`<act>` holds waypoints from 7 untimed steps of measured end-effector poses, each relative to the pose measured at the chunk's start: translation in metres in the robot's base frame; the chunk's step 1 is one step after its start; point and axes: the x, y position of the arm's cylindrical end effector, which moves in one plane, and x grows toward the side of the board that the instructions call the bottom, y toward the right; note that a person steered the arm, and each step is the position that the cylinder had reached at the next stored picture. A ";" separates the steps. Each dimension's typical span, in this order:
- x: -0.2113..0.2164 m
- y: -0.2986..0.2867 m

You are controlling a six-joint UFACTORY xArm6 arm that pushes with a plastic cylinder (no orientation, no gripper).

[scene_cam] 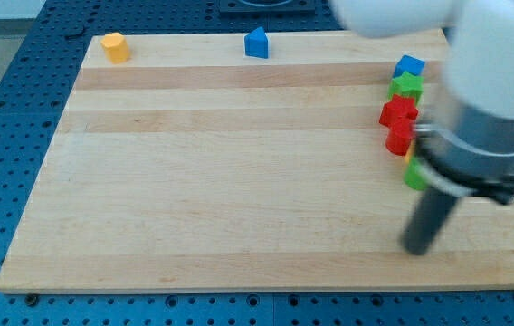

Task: Point at the red star

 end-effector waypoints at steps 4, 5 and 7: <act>-0.078 0.151; -0.116 0.151; -0.151 0.113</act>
